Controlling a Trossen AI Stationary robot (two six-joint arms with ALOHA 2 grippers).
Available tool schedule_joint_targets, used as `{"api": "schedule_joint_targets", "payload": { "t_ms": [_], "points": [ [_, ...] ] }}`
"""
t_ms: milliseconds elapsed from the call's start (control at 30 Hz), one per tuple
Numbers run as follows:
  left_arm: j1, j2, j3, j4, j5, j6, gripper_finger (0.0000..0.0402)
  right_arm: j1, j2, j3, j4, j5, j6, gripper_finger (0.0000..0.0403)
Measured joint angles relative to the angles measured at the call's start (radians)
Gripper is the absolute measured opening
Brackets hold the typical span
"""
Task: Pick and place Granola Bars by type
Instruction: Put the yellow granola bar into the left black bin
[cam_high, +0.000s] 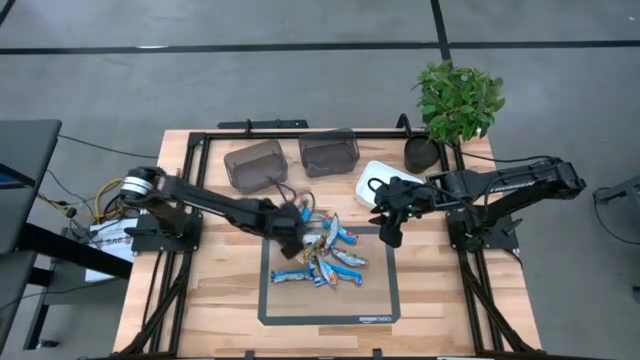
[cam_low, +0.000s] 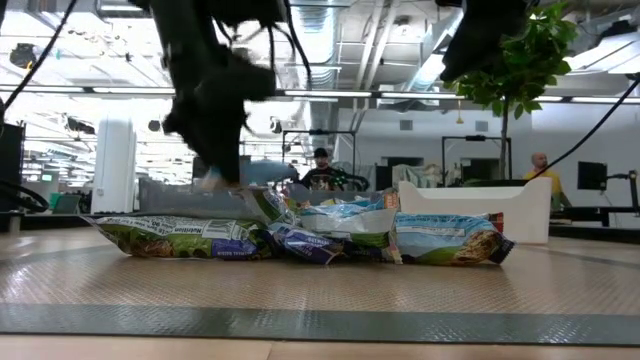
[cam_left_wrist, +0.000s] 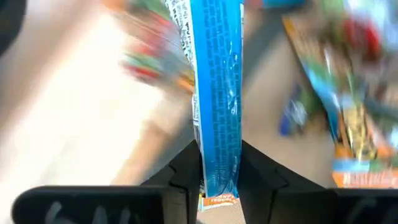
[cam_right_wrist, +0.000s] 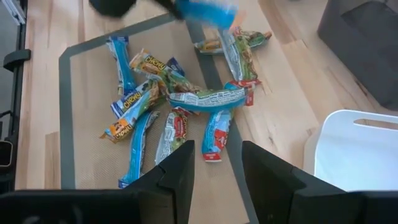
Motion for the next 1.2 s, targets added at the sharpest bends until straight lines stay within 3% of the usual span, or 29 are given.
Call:
{"api": "schedule_joint_targets", "payload": {
  "t_ms": [200,400,533,800,967,1200],
  "points": [
    [0.067,-0.203,0.000,-0.129,-0.196,-0.139,0.0073,-0.010,0.000,0.000,0.103,0.055,0.000,0.0124],
    [0.200,-0.340,0.001,-0.217,-0.301,-0.192,0.0073,-0.030,0.000,0.000,0.228,0.230,-0.014,0.0124],
    [0.306,-0.363,0.001,-0.283,-0.301,-0.181,0.0073,-0.053,0.000,0.000,0.275,0.302,-0.045,0.0124],
    [0.499,-0.321,0.001,-0.289,-0.271,-0.051,0.0073,-0.088,0.000,0.000,0.317,0.302,-0.053,0.0124],
    [0.582,-0.275,0.001,-0.256,-0.155,0.017,0.0074,-0.088,0.000,0.000,0.338,0.302,-0.053,0.0124],
    [0.610,-0.195,0.001,-0.233,-0.067,0.105,0.0141,-0.087,0.000,0.000,0.343,0.300,-0.053,0.0124]
  ]
}}
